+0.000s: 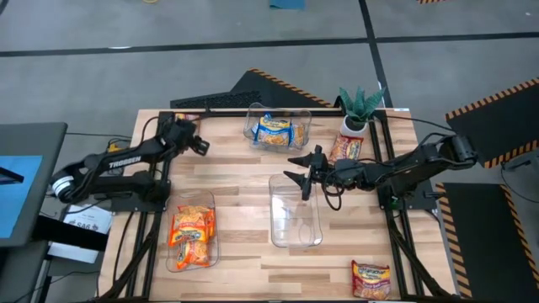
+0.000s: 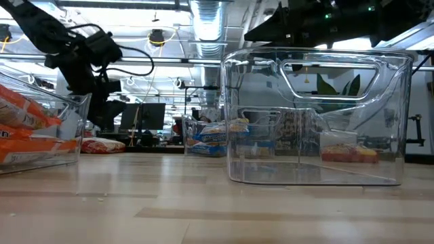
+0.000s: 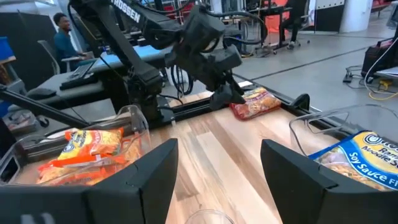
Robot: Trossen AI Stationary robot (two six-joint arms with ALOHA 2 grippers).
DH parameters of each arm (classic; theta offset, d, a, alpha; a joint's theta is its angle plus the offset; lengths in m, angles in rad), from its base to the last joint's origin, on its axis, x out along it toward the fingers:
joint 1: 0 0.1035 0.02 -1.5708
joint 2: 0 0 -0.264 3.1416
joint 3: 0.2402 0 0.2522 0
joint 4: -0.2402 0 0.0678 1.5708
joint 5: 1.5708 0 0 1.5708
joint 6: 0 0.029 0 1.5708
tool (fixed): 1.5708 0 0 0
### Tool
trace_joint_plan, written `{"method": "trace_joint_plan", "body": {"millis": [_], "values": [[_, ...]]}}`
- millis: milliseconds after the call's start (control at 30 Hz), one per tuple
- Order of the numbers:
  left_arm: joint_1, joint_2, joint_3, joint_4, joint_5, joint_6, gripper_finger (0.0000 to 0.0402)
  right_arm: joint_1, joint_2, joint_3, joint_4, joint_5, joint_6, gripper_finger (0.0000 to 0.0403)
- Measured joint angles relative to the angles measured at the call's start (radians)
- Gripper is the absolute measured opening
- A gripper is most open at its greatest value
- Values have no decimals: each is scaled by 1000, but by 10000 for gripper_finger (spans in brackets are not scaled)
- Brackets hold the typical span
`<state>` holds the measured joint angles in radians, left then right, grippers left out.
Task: Sort Maruchan noodles
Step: Put the top left red noodle pack into the bottom right transparent bin
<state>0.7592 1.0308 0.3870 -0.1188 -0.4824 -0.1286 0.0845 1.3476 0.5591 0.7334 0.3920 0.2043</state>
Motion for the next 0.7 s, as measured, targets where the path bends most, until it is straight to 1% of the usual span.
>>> {"method": "trace_joint_plan", "body": {"millis": [167, 267, 700], "values": [[41, 57, 0, 14, -1, 2, 167, 0, 0, 0, 0, 0, 0, 254], [53, 84, 0, 22, -40, 6, 167, 0, 0, 0, 0, 0, 0, 254], [55, 205, 1, 114, -82, 11, 167, 0, 0, 0, -16, 0, 0, 254]]}}
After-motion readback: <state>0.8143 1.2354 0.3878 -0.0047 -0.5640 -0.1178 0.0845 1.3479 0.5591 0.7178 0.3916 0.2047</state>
